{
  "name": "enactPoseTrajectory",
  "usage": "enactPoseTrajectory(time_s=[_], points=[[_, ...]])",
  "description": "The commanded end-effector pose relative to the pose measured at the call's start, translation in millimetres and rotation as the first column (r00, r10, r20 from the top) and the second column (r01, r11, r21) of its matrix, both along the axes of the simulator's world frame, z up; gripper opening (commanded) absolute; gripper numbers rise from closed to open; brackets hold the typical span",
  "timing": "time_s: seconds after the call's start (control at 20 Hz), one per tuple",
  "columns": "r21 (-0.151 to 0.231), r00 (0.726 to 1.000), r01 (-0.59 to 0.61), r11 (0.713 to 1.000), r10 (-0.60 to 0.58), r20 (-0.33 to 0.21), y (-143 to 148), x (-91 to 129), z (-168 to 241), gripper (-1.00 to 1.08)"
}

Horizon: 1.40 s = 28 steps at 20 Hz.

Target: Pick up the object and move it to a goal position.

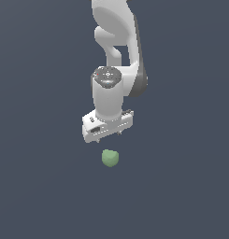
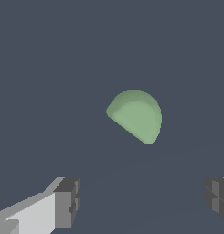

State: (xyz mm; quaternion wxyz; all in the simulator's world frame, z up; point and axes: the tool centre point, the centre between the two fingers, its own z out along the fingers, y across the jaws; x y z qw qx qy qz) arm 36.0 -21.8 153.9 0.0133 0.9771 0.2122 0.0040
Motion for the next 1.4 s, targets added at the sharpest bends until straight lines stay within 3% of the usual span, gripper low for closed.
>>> enactPoseTrajectory(time_s=[0.0,0.3,0.6,0.85,1.35], points=[[-0.001,0.997,-0.073,0.997,0.073,-0.004,0.8,4.9,-3.7,1.0],[-0.001,0.971,-0.24,0.971,0.24,-0.012,2.3,16.1,-12.5,1.0],[0.004,0.917,-0.399,0.917,0.399,-0.018,3.3,26.8,-21.4,1.0],[0.009,0.853,-0.521,0.853,0.522,-0.021,3.8,35.5,-28.8,1.0],[0.019,0.698,-0.716,0.698,0.716,-0.018,3.3,50.8,-42.1,1.0]])
